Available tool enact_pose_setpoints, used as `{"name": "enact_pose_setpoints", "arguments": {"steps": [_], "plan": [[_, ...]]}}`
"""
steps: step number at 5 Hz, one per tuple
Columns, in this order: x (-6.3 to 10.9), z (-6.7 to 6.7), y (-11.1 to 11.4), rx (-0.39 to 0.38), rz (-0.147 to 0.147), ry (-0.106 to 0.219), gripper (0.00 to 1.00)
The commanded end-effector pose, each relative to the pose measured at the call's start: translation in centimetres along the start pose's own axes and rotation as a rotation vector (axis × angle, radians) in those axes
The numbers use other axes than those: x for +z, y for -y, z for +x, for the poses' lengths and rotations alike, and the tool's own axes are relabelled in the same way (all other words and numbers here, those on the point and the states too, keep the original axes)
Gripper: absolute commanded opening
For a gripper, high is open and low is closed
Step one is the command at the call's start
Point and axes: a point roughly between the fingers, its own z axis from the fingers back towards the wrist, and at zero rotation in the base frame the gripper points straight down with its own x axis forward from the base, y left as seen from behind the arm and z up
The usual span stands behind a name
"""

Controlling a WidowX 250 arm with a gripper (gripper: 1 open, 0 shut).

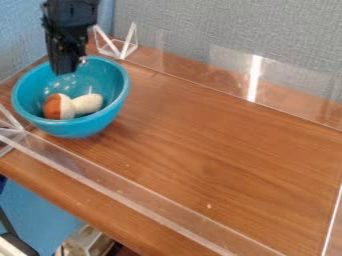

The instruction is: Remove the mushroom from inside the blue bowl and put it on the table

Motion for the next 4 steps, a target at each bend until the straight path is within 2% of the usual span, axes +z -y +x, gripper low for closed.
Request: {"name": "enact_pose_setpoints", "arguments": {"steps": [1, 2, 3, 4], "plan": [[2.6, 0.5, -1.1, 0.024, 0.058, 0.05, 1.0], [1.0, 0.0, -1.6, -0.004, 0.062, 0.05, 1.0], [-1.4, -0.5, -2.1, -0.039, 0.061, 0.045, 1.0], [-4.3, -0.2, -1.4, -0.147, 0.067, 0.049, 1.0]]}}
